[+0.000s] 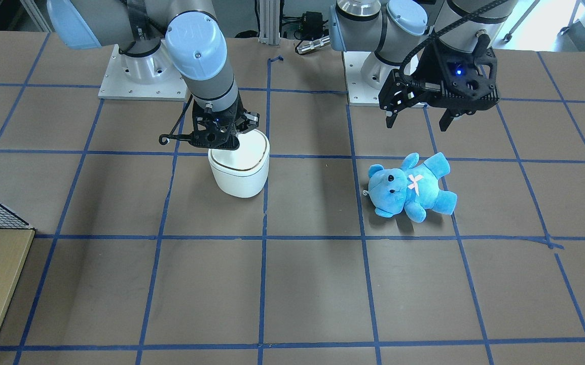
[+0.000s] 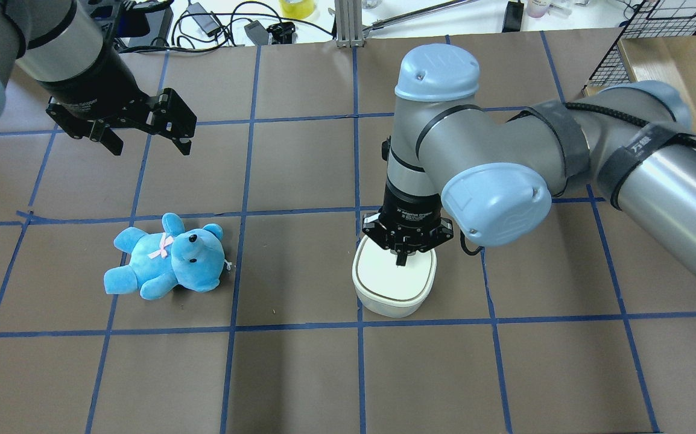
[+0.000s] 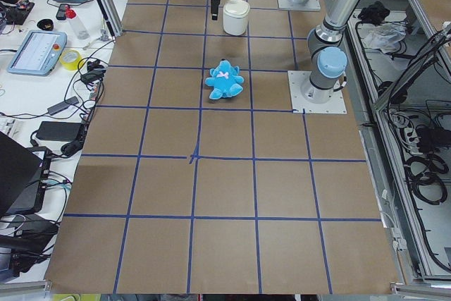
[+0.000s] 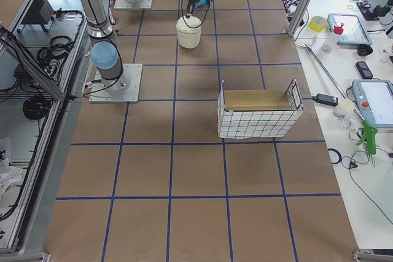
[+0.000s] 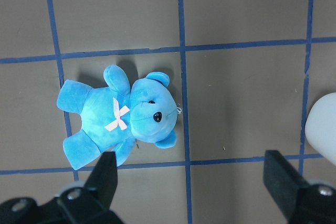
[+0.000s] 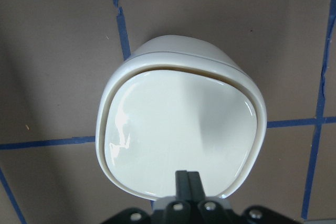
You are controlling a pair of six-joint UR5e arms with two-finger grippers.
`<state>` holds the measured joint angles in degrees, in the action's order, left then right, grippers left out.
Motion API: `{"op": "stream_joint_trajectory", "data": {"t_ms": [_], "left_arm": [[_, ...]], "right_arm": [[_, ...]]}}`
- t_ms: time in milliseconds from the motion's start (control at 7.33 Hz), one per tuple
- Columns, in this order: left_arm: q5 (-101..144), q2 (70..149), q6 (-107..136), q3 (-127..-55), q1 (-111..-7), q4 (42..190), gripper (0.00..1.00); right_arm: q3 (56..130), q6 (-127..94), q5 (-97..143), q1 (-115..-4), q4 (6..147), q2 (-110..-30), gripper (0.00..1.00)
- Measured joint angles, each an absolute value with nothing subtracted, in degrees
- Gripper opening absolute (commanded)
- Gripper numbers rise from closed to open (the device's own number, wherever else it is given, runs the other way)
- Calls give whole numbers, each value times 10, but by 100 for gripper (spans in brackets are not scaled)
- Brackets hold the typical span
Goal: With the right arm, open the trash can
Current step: 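Press the right gripper onto the lid's edge farthest from the robot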
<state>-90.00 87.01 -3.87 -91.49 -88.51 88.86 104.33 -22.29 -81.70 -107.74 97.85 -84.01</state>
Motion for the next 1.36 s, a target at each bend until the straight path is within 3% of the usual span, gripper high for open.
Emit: {"op": "stream_joint_trajectory", "data": {"t_ms": [1364], "left_arm": [[-900, 870, -39, -915, -885, 889, 100]], "right_arm": [[1073, -203, -816, -1072, 1013, -830, 0]]}}
